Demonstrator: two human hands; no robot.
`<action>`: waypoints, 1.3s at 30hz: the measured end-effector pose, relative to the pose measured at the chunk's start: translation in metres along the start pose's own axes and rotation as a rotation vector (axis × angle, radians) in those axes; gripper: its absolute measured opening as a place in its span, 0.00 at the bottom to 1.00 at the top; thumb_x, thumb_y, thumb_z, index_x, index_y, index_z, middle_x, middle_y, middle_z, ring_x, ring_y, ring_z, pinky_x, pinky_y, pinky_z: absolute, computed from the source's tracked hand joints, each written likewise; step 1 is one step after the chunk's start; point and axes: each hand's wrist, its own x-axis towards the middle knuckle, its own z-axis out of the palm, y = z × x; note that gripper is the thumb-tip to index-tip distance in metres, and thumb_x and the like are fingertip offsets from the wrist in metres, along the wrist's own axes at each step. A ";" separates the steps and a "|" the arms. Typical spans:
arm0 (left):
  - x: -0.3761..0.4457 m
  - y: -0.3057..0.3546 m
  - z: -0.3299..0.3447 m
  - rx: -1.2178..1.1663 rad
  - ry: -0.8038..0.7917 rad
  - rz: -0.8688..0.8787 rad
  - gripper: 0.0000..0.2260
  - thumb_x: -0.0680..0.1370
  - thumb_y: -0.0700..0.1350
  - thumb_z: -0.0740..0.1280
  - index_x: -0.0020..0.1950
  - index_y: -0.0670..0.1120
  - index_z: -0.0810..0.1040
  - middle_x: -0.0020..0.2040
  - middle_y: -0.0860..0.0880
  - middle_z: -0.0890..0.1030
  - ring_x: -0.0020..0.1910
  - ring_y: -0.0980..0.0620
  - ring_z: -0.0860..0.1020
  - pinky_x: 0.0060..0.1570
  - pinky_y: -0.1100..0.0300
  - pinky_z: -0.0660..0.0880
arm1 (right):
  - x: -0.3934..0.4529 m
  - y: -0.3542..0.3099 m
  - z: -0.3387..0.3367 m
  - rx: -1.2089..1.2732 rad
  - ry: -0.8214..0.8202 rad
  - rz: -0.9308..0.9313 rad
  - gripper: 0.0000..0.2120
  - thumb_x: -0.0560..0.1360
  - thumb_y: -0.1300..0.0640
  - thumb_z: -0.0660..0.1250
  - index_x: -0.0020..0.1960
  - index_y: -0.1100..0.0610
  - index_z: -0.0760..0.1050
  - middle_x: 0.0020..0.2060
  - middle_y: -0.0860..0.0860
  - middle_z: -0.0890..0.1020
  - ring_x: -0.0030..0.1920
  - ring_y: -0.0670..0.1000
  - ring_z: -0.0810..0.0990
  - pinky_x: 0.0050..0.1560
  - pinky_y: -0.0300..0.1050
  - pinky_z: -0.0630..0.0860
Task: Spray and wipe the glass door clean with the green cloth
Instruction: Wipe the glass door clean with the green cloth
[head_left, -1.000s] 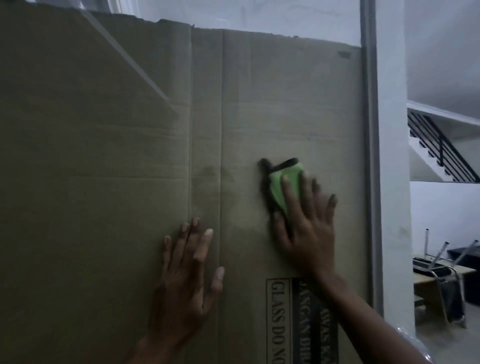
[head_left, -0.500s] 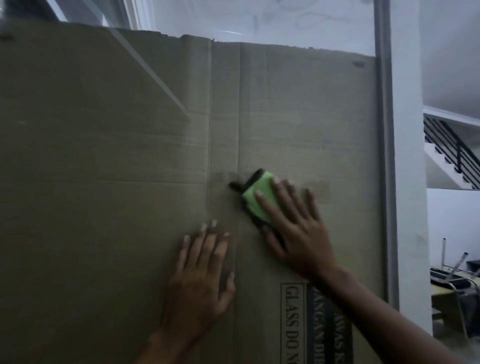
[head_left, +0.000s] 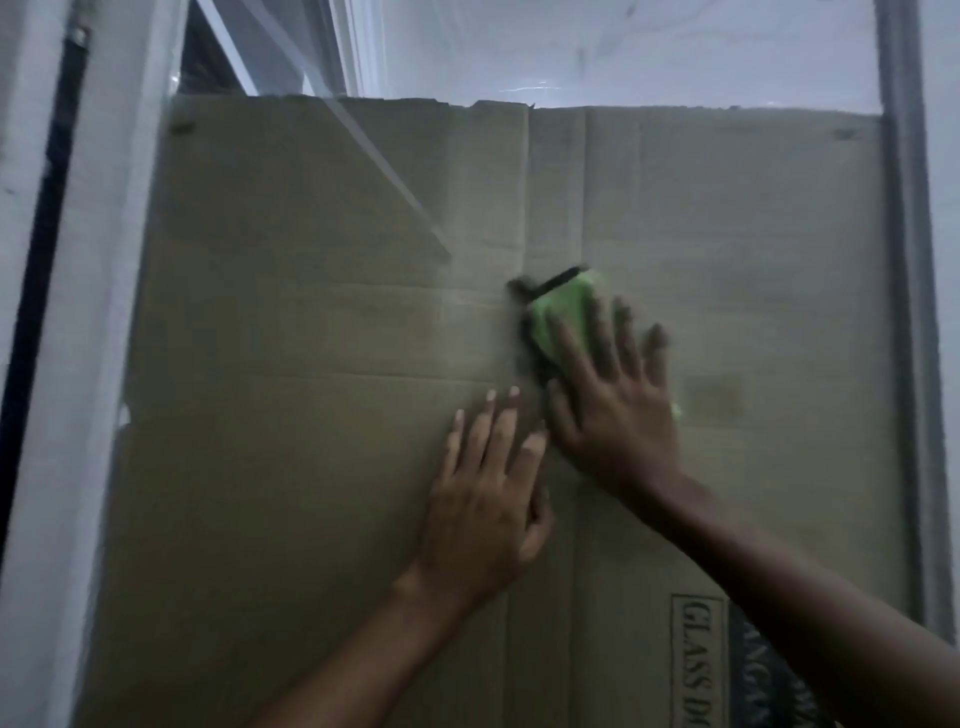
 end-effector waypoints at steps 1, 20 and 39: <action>-0.005 -0.007 0.001 -0.002 0.023 -0.012 0.23 0.73 0.49 0.67 0.65 0.42 0.75 0.76 0.37 0.65 0.77 0.38 0.63 0.72 0.39 0.63 | -0.003 -0.015 0.007 -0.016 -0.001 -0.161 0.30 0.81 0.45 0.55 0.82 0.49 0.56 0.82 0.58 0.54 0.82 0.62 0.51 0.77 0.71 0.52; -0.052 -0.084 -0.023 0.055 0.014 -0.051 0.19 0.75 0.49 0.66 0.65 0.45 0.76 0.76 0.40 0.68 0.77 0.41 0.64 0.72 0.42 0.64 | 0.050 -0.091 0.036 -0.004 0.054 -0.388 0.29 0.82 0.46 0.57 0.81 0.47 0.59 0.81 0.55 0.58 0.81 0.60 0.55 0.77 0.69 0.52; -0.074 -0.183 -0.066 0.127 0.123 -0.290 0.18 0.74 0.49 0.63 0.62 0.45 0.76 0.68 0.41 0.76 0.68 0.41 0.74 0.66 0.45 0.73 | 0.081 -0.172 0.054 0.022 0.066 -0.288 0.28 0.83 0.47 0.55 0.82 0.49 0.57 0.82 0.57 0.56 0.82 0.60 0.52 0.79 0.68 0.49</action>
